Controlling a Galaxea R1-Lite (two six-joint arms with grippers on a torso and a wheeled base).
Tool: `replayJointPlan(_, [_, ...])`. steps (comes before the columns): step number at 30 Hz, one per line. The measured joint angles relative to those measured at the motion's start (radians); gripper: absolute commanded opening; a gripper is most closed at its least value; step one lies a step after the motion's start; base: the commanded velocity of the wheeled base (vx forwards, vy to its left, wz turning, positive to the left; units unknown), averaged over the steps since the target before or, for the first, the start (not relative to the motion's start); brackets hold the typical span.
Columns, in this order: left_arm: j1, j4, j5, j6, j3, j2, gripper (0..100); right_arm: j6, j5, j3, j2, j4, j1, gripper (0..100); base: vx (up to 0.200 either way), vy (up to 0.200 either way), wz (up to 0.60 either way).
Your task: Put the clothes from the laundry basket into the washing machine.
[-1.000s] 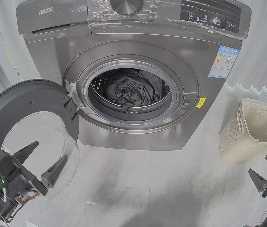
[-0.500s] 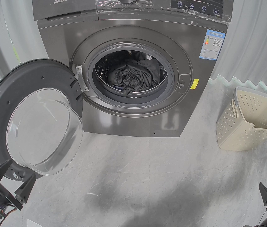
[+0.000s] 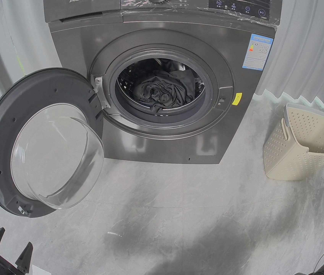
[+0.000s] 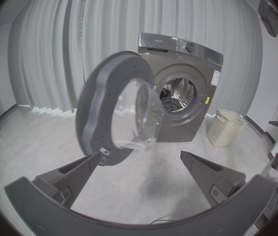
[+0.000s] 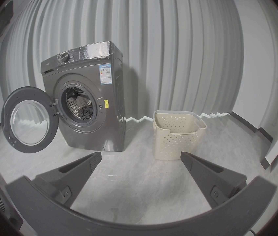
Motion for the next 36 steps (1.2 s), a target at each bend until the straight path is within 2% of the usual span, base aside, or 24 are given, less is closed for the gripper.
replayJointPlan(3, [0.058, 0.01, -0.005, 0.009, 0.0, -0.049, 100, 0.002, -0.011, 0.0, -0.011, 0.001, -0.003, 100, 0.0, 0.2, 0.0])
replayJointPlan(6, [0.108, 0.023, -0.019, 0.031, 0.0, -0.09, 100, -0.004, -0.015, 0.0, -0.017, 0.003, -0.005, 100, 0.0, 0.2, 0.0])
replayJointPlan(9, [0.127, 0.044, -0.035, 0.039, 0.0, -0.123, 100, -0.013, -0.02, 0.0, -0.021, 0.005, -0.017, 100, 0.0, 0.0, 0.0])
replayJointPlan(11, [0.13, 0.048, -0.043, 0.04, 0.0, -0.138, 100, -0.035, -0.001, 0.0, -0.025, 0.007, -0.045, 100, 0.0, 0.0, 0.0])
replayJointPlan(14, [0.131, 0.049, -0.046, 0.042, 0.0, -0.15, 100, -0.072, 0.09, 0.0, -0.038, 0.007, -0.087, 100, 0.0, 0.0, 0.0])
replayJointPlan(18, [0.13, 0.049, -0.049, 0.045, 0.0, -0.16, 100, -0.093, 0.269, 0.0, -0.059, 0.009, -0.114, 100, 0.0, 0.0, 0.0])
replayJointPlan(19, [0.13, 0.049, -0.05, 0.045, 0.0, -0.161, 100, -0.093, 0.301, 0.0, -0.063, 0.009, -0.118, 100, 0.0, 0.0, 0.0])
replayJointPlan(21, [0.13, 0.049, -0.05, 0.045, 0.0, -0.163, 100, -0.088, 0.337, 0.0, -0.071, 0.011, -0.123, 100, 0.0, 0.0, 0.0])
replayJointPlan(24, [0.13, 0.049, -0.05, 0.046, 0.0, -0.164, 100, -0.079, 0.323, 0.0, -0.081, 0.017, -0.128, 100, 0.0, 0.0, 0.0])
replayJointPlan(27, [0.129, 0.049, -0.051, 0.047, 0.0, -0.165, 100, -0.065, 0.236, 0.0, -0.089, 0.024, -0.134, 100, 0.0, 0.0, 0.0])
replayJointPlan(30, [0.129, 0.049, -0.051, 0.048, 0.0, -0.165, 100, -0.057, 0.188, 0.0, -0.094, 0.037, -0.137, 100, 0.0, 0.0, 0.0])
replayJointPlan(33, [0.129, 0.049, -0.052, 0.049, 0.0, -0.165, 100, -0.056, 0.211, 0.0, -0.096, 0.052, -0.139, 100, 0.0, 0.0, 0.0])
replayJointPlan(36, [0.129, 0.049, -0.052, 0.049, 0.0, -0.165, 100, -0.056, 0.286, 0.0, -0.098, 0.064, -0.141, 100, 0.0, 0.0, 0.0])
